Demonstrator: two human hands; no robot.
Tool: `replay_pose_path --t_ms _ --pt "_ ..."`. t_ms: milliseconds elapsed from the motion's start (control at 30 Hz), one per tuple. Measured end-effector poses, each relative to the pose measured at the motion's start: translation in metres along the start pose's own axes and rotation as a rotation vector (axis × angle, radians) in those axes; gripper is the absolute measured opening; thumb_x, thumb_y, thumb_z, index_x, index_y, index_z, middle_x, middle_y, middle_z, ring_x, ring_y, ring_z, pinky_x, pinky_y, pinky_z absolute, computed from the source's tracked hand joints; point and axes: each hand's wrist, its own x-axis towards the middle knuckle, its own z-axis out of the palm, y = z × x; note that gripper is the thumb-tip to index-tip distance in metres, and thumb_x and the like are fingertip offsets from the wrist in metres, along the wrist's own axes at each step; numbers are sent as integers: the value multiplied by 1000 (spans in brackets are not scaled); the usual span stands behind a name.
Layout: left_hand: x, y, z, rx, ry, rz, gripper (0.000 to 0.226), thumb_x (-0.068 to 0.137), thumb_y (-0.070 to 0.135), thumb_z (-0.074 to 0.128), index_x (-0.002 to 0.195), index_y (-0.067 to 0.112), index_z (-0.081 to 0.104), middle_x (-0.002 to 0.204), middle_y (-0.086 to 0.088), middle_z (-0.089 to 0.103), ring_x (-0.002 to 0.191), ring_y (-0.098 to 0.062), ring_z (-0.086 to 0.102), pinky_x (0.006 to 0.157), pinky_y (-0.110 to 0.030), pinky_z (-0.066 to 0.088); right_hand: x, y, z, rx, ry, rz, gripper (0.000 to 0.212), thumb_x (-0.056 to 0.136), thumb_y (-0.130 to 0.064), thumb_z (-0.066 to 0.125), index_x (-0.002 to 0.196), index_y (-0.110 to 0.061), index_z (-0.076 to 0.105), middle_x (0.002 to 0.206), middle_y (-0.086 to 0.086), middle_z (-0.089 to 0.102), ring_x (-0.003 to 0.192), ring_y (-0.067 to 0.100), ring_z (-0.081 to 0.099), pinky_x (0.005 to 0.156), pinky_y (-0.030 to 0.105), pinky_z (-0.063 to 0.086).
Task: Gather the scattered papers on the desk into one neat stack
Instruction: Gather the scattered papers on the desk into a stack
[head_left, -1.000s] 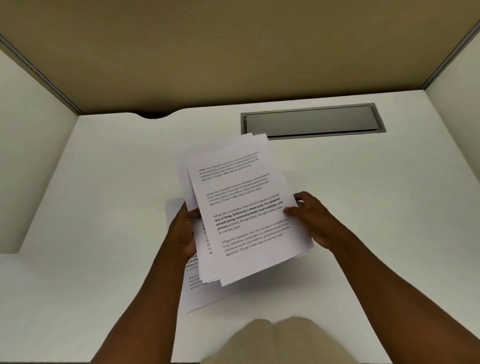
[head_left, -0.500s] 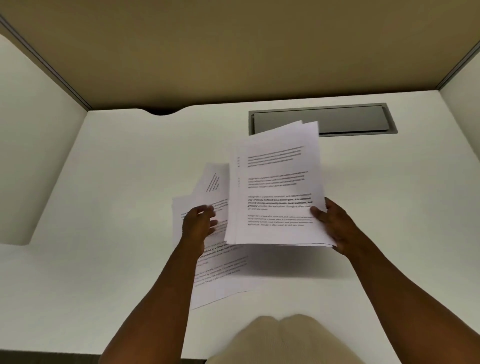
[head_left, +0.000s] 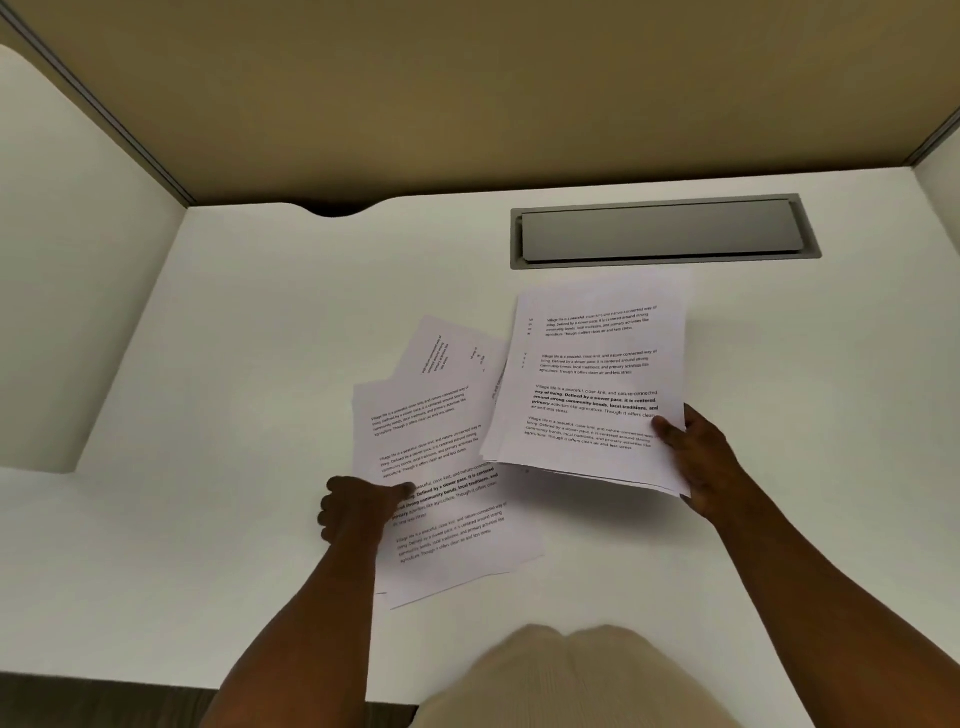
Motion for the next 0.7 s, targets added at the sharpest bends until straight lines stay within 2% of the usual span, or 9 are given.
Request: replay_pose_path --t_ms 133,267,400,533,700 --pt "8 -6 0 -70 -23 48 92 49 50 91 117 4 49 115 -18 62 106 -38 60 88 -48 53 0 2 1 -1 11 2 34 95 -6 54 127 -20 59 124 4 65 112 27 62 104 48 45" --pt "10 -8 0 -109 54 174 61 69 41 82 111 3 61 111 -18 66 100 -37 64 84 -46 56 -1 1 0 -9 35 0 33 95 -7 54 126 -19 59 125 6 65 113 28 61 104 48 45" --pt "0 1 -14 -321 81 288 31 82 26 74 103 5 66 104 -16 70 89 -33 66 79 -37 54 -3 -1 -3 -22 49 -5 33 95 -7 54 126 -19 59 124 4 64 112 28 61 102 46 46" --pt "-13 13 -47 -452 140 466 26 86 22 70 107 7 70 104 -15 72 92 -30 68 80 -31 49 -3 -2 -4 -69 75 -32 33 96 -9 54 126 -19 58 121 2 64 109 26 61 101 43 47" --pt "-33 28 -99 -496 184 637 27 89 20 67 114 9 71 103 -8 72 89 -21 65 81 -28 48 0 0 -6 -111 111 -60 33 95 -9 55 127 -18 58 123 4 63 108 27 60 98 40 47"
